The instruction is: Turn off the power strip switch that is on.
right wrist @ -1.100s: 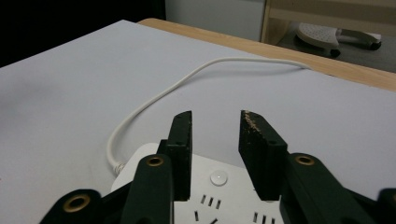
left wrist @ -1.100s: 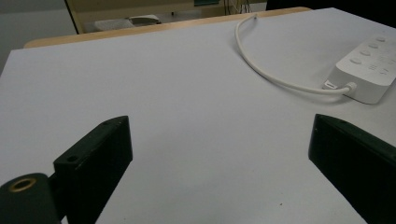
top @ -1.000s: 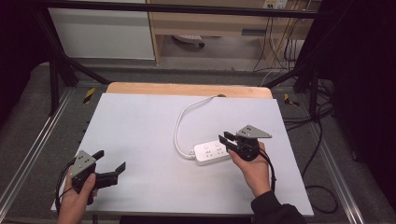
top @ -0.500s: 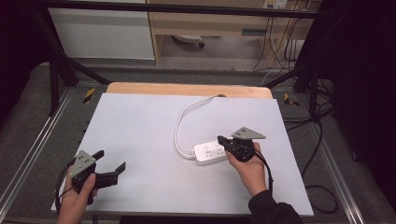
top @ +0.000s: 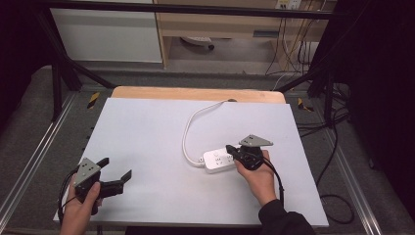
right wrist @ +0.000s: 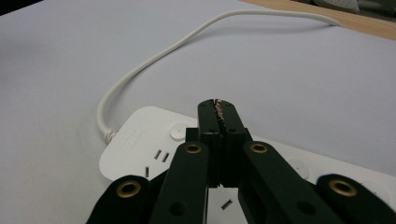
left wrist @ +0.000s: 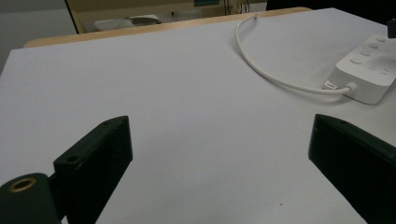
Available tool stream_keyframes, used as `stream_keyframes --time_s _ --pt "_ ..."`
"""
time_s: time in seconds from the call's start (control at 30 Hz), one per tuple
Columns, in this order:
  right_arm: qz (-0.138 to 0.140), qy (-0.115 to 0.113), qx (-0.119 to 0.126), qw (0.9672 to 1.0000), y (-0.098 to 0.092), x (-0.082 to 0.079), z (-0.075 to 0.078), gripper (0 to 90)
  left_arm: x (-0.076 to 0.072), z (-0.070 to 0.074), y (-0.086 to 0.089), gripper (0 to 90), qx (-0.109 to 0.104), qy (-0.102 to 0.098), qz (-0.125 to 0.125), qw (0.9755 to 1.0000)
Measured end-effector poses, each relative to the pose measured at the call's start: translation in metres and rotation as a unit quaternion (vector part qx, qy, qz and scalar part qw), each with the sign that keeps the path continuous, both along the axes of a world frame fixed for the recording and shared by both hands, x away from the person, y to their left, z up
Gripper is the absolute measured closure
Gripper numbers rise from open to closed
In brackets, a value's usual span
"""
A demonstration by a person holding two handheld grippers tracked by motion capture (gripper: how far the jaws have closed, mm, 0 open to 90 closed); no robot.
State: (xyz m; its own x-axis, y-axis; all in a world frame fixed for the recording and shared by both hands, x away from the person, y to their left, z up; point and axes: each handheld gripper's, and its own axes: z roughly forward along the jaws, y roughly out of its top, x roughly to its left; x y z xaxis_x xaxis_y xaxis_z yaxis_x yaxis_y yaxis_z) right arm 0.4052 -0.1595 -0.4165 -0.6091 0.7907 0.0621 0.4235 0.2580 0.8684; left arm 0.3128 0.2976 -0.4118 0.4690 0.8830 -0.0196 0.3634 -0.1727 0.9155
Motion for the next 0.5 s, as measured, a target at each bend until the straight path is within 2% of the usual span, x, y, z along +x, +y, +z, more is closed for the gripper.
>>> stream_keyframes --time_s 0.5 --pt "-0.005 0.012 -0.010 0.9999 0.0009 0.0060 -0.0077 90.0 -0.0002 0.0002 0.0001 6.2 0.001 0.000 -0.001 1.0000"
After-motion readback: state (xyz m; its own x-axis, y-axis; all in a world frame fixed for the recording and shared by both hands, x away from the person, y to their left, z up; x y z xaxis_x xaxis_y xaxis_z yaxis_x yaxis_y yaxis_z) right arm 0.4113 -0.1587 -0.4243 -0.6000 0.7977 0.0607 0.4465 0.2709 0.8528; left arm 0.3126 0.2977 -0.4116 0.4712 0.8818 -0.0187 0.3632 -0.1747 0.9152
